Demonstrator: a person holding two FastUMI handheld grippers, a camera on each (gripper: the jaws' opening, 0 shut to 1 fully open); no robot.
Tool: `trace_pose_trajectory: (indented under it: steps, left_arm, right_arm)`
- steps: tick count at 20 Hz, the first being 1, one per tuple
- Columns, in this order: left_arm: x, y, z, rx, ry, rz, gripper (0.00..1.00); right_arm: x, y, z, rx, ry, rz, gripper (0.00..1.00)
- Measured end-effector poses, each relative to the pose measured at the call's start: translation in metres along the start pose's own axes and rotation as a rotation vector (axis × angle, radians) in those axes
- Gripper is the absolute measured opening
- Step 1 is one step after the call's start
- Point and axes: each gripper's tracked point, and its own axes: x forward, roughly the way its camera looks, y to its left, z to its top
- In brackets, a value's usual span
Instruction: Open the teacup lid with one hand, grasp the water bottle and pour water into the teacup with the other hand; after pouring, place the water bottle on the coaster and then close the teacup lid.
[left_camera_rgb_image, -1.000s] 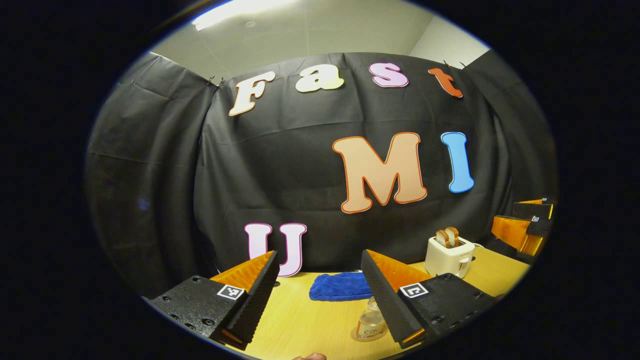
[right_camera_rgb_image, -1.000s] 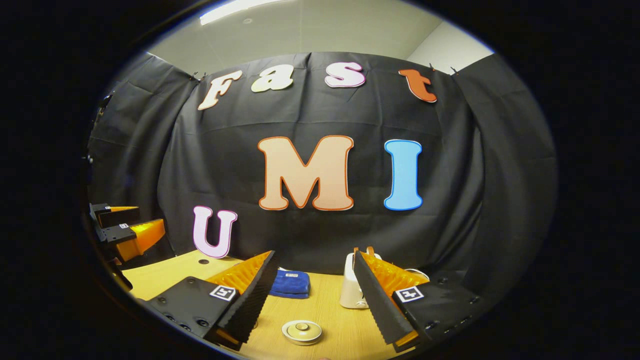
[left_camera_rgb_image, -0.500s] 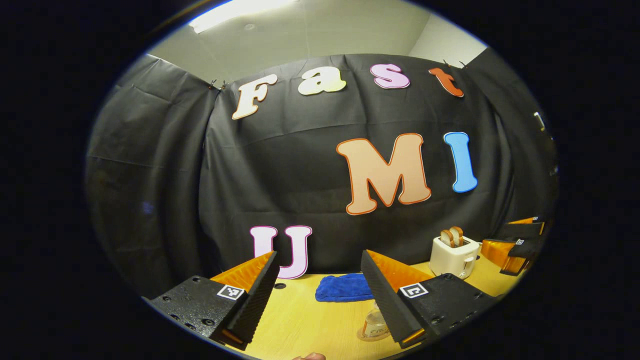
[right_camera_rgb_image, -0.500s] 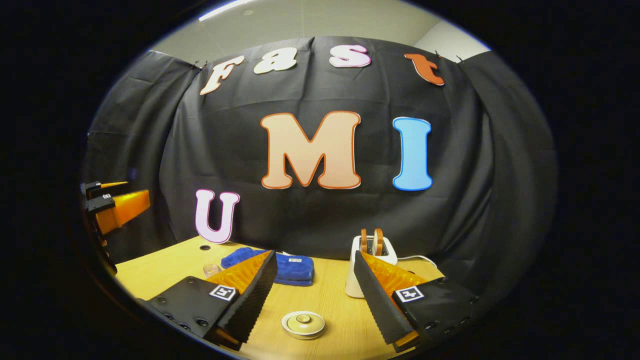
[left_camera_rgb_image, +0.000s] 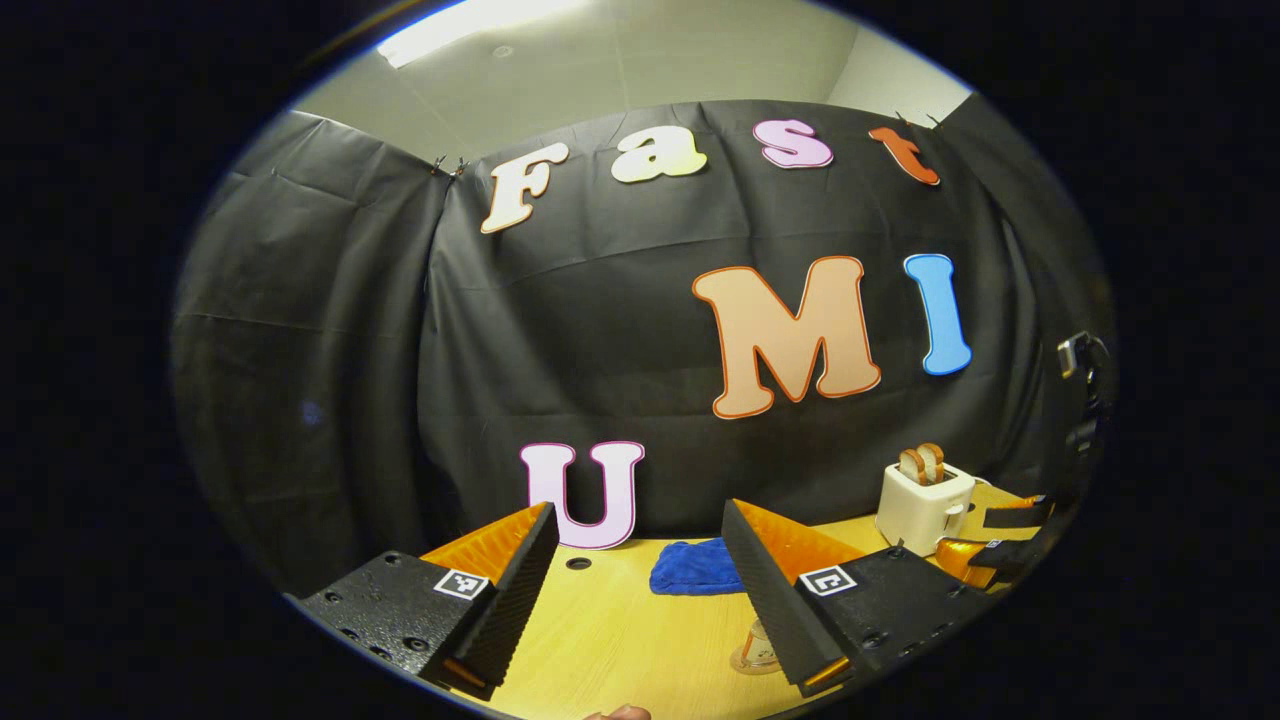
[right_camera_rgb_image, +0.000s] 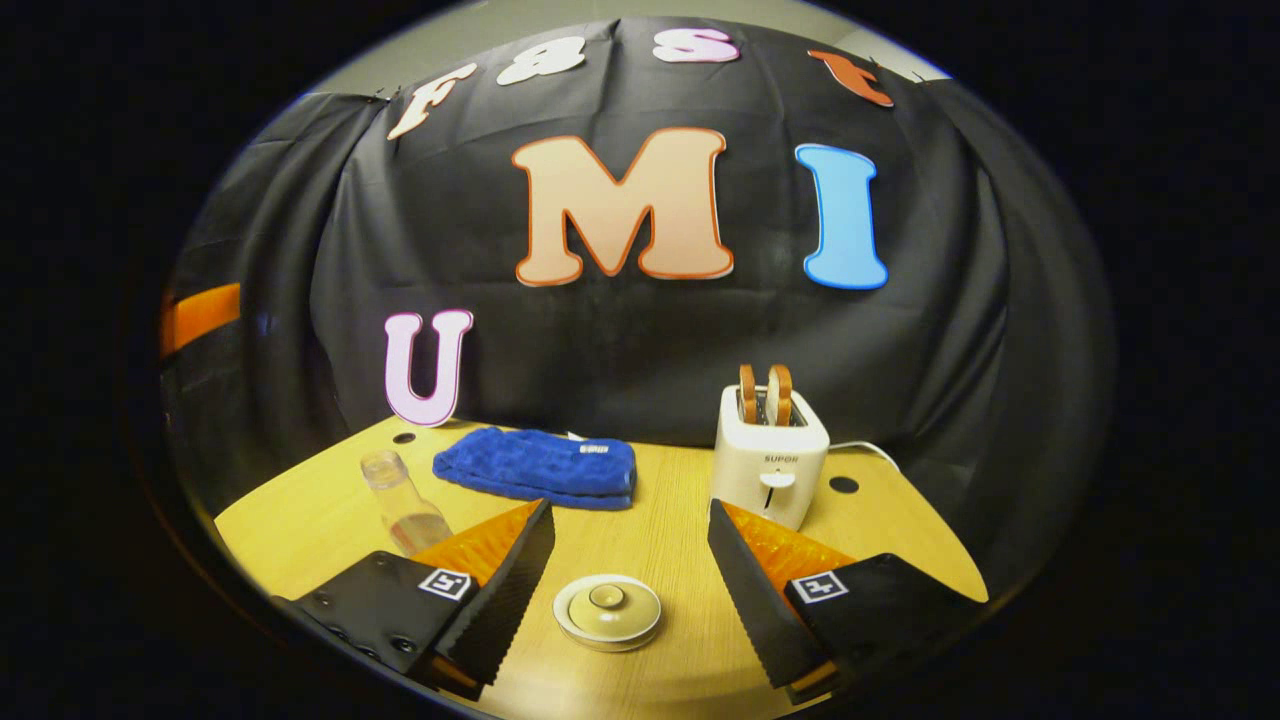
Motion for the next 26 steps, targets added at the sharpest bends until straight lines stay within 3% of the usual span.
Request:
trace_pose_trajectory:
  steps: [5,9,10,13,17,21,26]
  left_arm:
    - [-0.001,0.008,-0.006,0.009,0.017,0.022,0.96]
    - [-0.002,0.013,-0.007,0.019,0.021,0.037,0.96]
    - [-0.002,0.014,-0.007,0.020,0.022,0.039,0.96]
    - [-0.002,0.015,-0.009,0.021,0.031,0.042,0.96]
    - [-0.002,0.019,-0.010,0.027,0.036,0.049,0.96]
    - [-0.003,0.021,-0.012,0.026,0.045,0.054,0.99]
    - [-0.003,0.020,-0.012,0.023,0.045,0.048,0.96]
  right_arm:
    - [0.020,0.004,-0.040,-0.023,0.093,0.016,1.00]
    - [0.033,0.017,-0.061,-0.049,0.142,0.042,0.94]
    - [0.036,0.017,-0.066,-0.057,0.153,0.040,0.98]
    - [0.044,0.018,-0.081,-0.085,0.192,0.032,0.94]
    - [0.046,0.020,-0.096,-0.138,0.228,0.030,0.74]
    - [0.044,0.025,-0.100,-0.179,0.228,0.042,0.69]
    - [0.042,0.028,-0.098,-0.233,0.205,0.040,0.37]
